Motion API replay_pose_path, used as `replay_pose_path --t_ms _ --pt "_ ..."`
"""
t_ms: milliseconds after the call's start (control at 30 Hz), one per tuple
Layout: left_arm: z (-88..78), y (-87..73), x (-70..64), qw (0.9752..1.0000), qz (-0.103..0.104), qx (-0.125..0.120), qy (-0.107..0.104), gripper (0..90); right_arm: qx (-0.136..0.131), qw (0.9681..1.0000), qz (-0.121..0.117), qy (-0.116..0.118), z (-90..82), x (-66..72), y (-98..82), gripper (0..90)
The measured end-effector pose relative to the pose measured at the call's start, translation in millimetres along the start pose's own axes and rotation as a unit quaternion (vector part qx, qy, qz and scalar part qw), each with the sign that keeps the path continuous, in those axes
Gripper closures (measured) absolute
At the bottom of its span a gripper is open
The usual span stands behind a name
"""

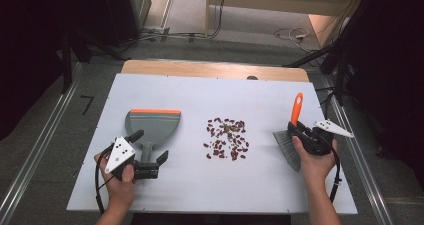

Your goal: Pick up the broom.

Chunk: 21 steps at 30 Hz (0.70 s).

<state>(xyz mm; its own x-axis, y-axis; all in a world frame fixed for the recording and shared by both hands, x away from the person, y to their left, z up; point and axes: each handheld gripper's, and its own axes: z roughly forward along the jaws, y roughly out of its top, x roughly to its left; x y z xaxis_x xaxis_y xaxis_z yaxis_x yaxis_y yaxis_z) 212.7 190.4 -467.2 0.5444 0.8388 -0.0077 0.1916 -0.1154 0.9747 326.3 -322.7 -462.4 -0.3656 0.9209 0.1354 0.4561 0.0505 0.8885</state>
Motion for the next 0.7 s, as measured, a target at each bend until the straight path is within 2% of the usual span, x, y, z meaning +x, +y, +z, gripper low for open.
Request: replay_pose_path --t_ms 333,533,700 --pt "4.4 8.5 -9.1 0.9998 0.005 -0.010 -0.014 0.0 -0.072 0.9972 0.002 0.022 -16.8 12.7 14.9 68.8" --pt "9.4 14.3 -14.7 0.9996 0.008 -0.011 -0.027 0.0 -0.098 0.9947 -0.004 0.031 -23.8 23.9 24.3 68.9" --pt "15.2 20.3 -20.1 0.9991 0.007 -0.013 -0.041 0.0 -0.107 0.9932 -0.004 0.046 -27.0 32.7 30.1 68.9"
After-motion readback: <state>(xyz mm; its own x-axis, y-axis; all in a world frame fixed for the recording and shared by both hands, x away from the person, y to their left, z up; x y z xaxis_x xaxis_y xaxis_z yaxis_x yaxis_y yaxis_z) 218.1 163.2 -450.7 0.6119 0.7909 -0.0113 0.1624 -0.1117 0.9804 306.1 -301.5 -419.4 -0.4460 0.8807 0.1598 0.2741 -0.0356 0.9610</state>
